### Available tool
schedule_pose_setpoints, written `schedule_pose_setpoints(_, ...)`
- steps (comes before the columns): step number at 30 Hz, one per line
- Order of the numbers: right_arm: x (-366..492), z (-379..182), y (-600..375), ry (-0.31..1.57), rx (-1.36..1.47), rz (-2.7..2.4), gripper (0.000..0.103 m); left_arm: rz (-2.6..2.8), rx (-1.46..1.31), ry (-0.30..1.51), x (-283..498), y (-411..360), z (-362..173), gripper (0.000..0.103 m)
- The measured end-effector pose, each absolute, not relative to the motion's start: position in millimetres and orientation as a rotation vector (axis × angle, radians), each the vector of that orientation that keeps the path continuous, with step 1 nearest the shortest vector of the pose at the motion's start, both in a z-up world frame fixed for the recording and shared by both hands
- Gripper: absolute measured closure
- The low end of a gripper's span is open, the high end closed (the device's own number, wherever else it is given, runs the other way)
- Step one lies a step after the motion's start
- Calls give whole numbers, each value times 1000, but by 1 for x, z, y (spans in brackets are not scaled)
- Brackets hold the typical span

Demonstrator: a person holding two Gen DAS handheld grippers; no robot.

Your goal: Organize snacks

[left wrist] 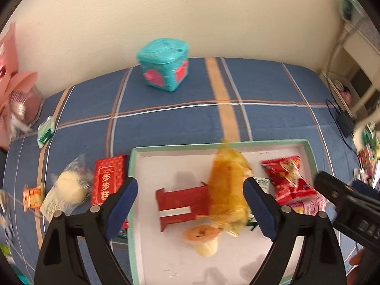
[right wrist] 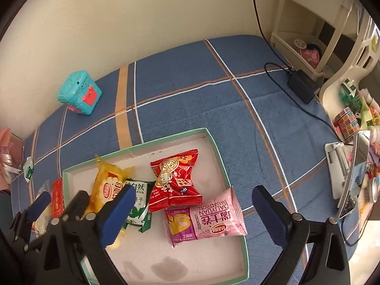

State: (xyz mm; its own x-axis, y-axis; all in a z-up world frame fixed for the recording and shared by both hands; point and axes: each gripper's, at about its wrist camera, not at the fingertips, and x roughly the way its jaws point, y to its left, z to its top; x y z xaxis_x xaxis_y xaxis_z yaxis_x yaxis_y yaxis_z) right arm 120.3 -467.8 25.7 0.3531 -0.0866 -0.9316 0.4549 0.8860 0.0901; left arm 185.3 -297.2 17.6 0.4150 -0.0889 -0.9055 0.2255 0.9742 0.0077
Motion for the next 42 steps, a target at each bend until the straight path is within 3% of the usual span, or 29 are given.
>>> schedule_pose_setpoints(14,123,41,-440,1161,286,-275,0,-96,25,1088,194,-244,31,6)
schedule_pose_setpoints(42,94,41,-371,1182,200,-211,0,29,-83,1067,139,-120,49,5)
